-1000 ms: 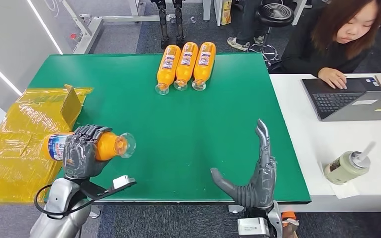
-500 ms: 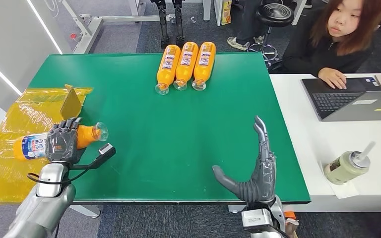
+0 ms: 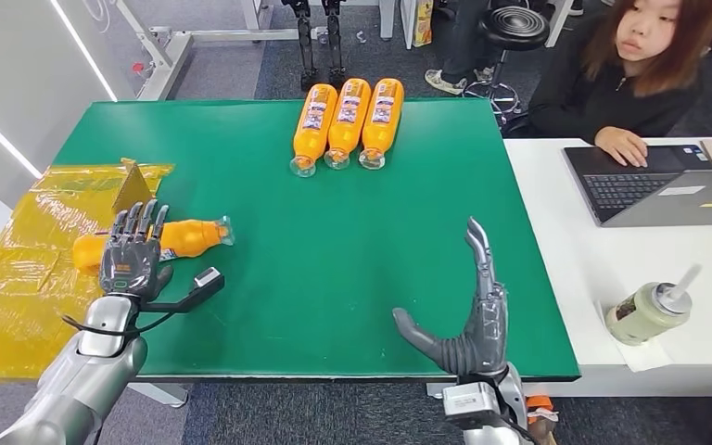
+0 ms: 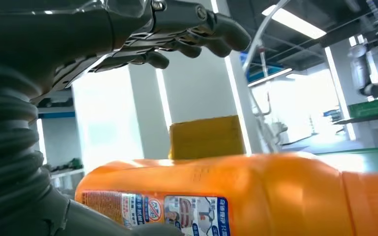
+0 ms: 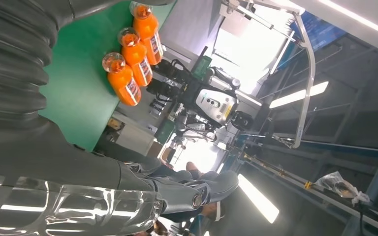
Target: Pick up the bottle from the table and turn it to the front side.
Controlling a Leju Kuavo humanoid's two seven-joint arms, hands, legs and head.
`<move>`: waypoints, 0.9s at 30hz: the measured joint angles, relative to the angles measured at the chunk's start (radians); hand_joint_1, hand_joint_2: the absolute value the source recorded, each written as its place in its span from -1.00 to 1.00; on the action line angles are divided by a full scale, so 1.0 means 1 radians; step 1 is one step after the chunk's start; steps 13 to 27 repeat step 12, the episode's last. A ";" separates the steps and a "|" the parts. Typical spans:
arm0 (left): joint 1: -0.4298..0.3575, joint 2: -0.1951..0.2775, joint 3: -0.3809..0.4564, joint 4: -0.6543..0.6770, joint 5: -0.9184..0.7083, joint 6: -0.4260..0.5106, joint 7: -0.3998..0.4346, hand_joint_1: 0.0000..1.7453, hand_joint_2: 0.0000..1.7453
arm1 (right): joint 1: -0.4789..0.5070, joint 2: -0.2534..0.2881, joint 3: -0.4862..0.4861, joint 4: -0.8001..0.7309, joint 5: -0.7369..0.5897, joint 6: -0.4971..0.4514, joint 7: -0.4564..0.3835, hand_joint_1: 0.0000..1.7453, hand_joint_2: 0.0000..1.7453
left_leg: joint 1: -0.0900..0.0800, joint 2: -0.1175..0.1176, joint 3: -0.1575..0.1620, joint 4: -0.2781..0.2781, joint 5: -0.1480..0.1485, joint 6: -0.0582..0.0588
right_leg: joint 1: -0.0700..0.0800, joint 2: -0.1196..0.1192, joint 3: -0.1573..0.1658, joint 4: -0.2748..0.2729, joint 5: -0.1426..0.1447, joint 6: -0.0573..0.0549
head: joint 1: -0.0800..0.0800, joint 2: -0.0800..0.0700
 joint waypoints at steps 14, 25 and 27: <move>0.077 -0.066 0.077 -0.174 0.220 0.002 -0.345 -1.00 1.00 | 0.009 0.000 0.004 0.011 0.000 -0.012 0.001 -1.00 1.00 | -0.001 0.000 0.000 0.000 0.000 0.000 | 0.000 0.000 0.000 0.000 0.000 0.000 | 0.000 0.000; 0.077 -0.066 0.077 -0.174 0.220 0.002 -0.345 -1.00 1.00 | 0.009 0.000 0.004 0.011 0.000 -0.012 0.001 -1.00 1.00 | -0.001 0.000 0.000 0.000 0.000 0.000 | 0.000 0.000 0.000 0.000 0.000 0.000 | 0.000 0.000; 0.077 -0.066 0.077 -0.174 0.220 0.002 -0.345 -1.00 1.00 | 0.009 0.000 0.004 0.011 0.000 -0.012 0.001 -1.00 1.00 | -0.001 0.000 0.000 0.000 0.000 0.000 | 0.000 0.000 0.000 0.000 0.000 0.000 | 0.000 0.000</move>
